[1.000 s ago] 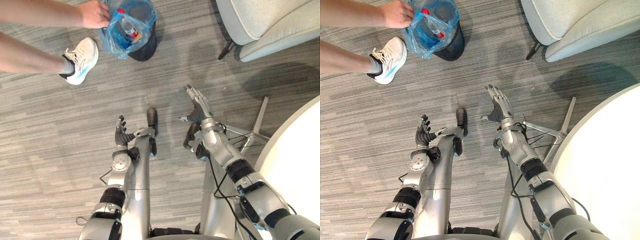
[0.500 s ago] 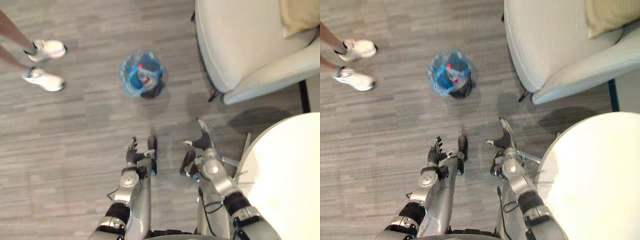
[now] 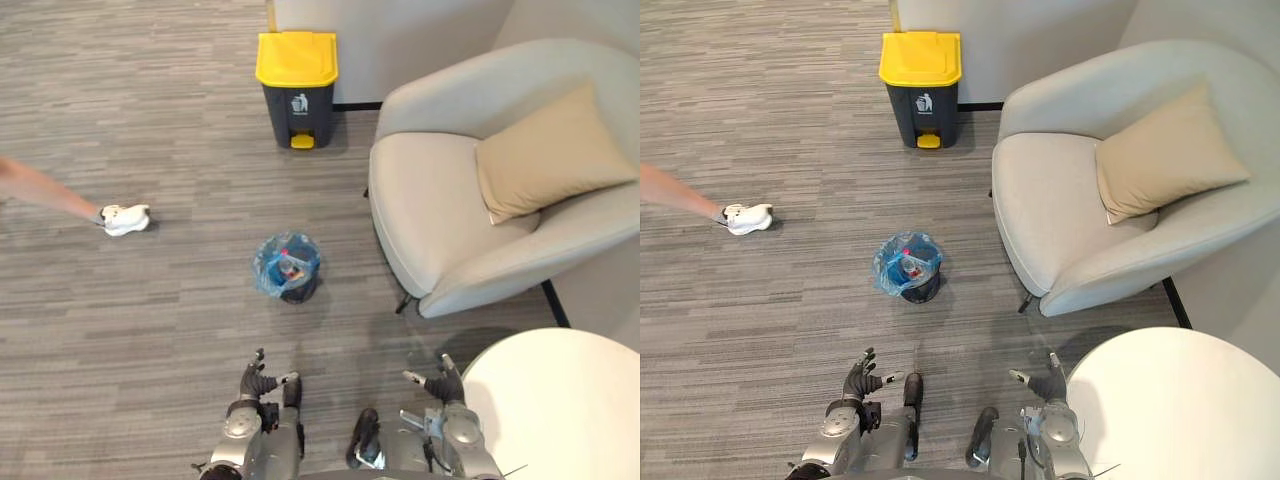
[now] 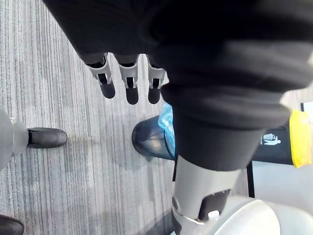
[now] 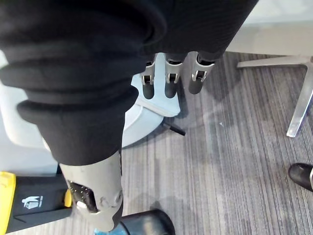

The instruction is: Gather rubbish on tea table into small bin, then transfer packed bag to large trash can.

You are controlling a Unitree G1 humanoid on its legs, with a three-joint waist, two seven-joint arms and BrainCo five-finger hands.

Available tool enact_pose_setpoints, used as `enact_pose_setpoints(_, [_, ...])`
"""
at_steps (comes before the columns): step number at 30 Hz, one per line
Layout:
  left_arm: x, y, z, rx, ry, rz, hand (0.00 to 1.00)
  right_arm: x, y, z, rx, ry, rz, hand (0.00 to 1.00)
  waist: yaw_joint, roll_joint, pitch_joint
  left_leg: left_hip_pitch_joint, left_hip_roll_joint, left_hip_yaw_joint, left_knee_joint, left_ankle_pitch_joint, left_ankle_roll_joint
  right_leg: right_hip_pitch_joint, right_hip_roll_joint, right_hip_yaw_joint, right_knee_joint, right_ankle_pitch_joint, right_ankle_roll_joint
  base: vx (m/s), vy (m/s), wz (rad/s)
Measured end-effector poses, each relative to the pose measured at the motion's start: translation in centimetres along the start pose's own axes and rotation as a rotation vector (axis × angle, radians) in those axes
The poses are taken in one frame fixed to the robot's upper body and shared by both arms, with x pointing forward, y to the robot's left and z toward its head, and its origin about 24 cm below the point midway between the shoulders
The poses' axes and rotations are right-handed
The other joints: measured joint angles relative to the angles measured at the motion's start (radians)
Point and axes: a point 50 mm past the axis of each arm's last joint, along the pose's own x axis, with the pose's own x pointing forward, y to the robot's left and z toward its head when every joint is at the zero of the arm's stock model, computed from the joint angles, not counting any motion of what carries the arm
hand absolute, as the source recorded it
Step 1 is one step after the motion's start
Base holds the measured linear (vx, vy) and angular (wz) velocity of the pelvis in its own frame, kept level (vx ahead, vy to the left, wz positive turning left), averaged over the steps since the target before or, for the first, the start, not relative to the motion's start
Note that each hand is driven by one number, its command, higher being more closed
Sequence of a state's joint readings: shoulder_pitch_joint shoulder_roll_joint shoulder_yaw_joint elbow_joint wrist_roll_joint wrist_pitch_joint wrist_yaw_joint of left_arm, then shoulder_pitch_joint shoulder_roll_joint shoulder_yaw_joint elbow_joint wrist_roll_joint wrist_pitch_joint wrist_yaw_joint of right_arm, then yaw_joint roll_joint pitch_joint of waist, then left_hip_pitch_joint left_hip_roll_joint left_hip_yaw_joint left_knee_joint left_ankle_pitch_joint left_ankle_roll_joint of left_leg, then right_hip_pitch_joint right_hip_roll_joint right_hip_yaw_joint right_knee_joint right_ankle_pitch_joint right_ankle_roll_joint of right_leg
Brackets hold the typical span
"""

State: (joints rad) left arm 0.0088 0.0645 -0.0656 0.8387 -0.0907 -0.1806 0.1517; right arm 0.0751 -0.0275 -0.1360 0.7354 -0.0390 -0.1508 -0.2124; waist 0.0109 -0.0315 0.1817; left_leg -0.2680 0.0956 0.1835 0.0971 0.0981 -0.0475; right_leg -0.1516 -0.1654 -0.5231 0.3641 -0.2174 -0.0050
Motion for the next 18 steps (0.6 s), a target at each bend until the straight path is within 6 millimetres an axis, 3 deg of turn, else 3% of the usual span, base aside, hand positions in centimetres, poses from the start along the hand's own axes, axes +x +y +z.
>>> enact_pose_setpoints(2, [-0.1,0.0,-0.1,-0.011,0.005,0.002,0.0,0.1,-0.8,-0.5,-0.008,0.023,-0.021,0.0,-0.002,0.007,0.0,0.003,0.035,0.147,0.045,-0.013,0.019,0.028,-0.015,-0.024,-0.014,0.006,0.012,0.07,0.098,0.48])
enact_pose_setpoints(5, [-0.4,1.2,-0.9,-0.043,0.028,0.052,0.0,0.6,-1.6,-0.2,-0.037,0.02,-0.031,0.0,0.005,0.018,0.0,0.0,0.021,0.179,0.06,-0.048,0.063,0.035,-0.027,-0.006,-0.038,0.024,0.054,0.09,0.208,0.03])
enact_pose_setpoints(7, [-1.0,2.3,-2.1,-0.042,0.063,0.08,0.0,0.6,-1.3,-0.2,-0.043,0.025,-0.022,0.0,0.001,0.019,0.003,-0.015,0.005,0.179,0.156,-0.138,0.08,0.042,-0.073,0.008,0.012,-0.009,0.097,0.08,0.21,0.02])
enact_pose_setpoints(9, [-1.5,2.5,-3.0,-0.043,0.086,0.088,0.0,0.6,-1.4,-0.3,-0.056,0.03,-0.019,0.0,0.001,0.019,0.015,-0.016,-0.005,0.184,0.265,-0.227,0.093,0.042,-0.121,0.036,0.124,-0.039,0.117,0.09,0.208,0.0])
enact_pose_setpoints(10, [-1.8,2.7,-3.5,-0.042,0.103,0.091,0.0,0.7,-1.3,-0.3,-0.068,0.031,-0.013,0.0,0.002,0.026,0.03,-0.016,-0.006,0.181,0.32,-0.268,0.105,-0.003,-0.154,0.098,0.265,-0.025,0.094,0.07,0.152,0.12])
enact_pose_setpoints(11, [-1.9,3.0,-3.6,-0.034,0.104,0.096,0.0,0.8,-0.8,0.2,-0.088,0.018,0.012,0.0,-0.003,0.023,0.046,-0.007,-0.01,0.172,0.344,-0.29,0.114,-0.082,-0.168,0.185,0.424,0.033,0.018,0.09,0.16,0.23])
enact_pose_setpoints(12, [-1.7,3.2,-3.1,-0.028,0.09,0.099,0.0,0.8,-0.1,0.5,-0.102,0.004,0.04,0.0,-0.006,0.018,0.067,0.007,-0.01,0.157,0.342,-0.294,0.117,-0.148,-0.139,0.274,0.506,0.016,0.043,0.08,0.098,0.29])
enact_pose_setpoints(14, [-1.6,3.6,-2.9,-0.021,0.082,0.107,0.0,0.8,0.5,1.1,-0.111,-0.024,0.066,0.0,-0.019,0.018,0.082,0.007,-0.011,0.135,0.325,-0.294,0.117,-0.192,-0.081,0.323,0.484,-0.015,0.083,0.07,0.025,0.43])
enact_pose_setpoints(16, [-1.2,3.8,-2.3,-0.013,0.063,0.11,0.0,1.0,0.8,1.8,-0.114,-0.049,0.082,0.0,-0.031,-0.005,0.093,0.013,-0.022,0.123,0.288,-0.293,0.116,-0.221,-0.034,0.351,0.356,-0.016,0.093,0.09,-0.013,0.43])
enact_pose_setpoints(18, [-0.8,3.4,-1.5,-0.015,0.041,0.099,0.0,1.2,0.5,2.1,-0.122,-0.06,0.076,0.0,-0.045,-0.006,0.109,0.017,-0.051,0.084,0.255,-0.282,0.1,-0.218,0.025,0.39,0.114,0.014,0.113,0.13,-0.04,0.55])
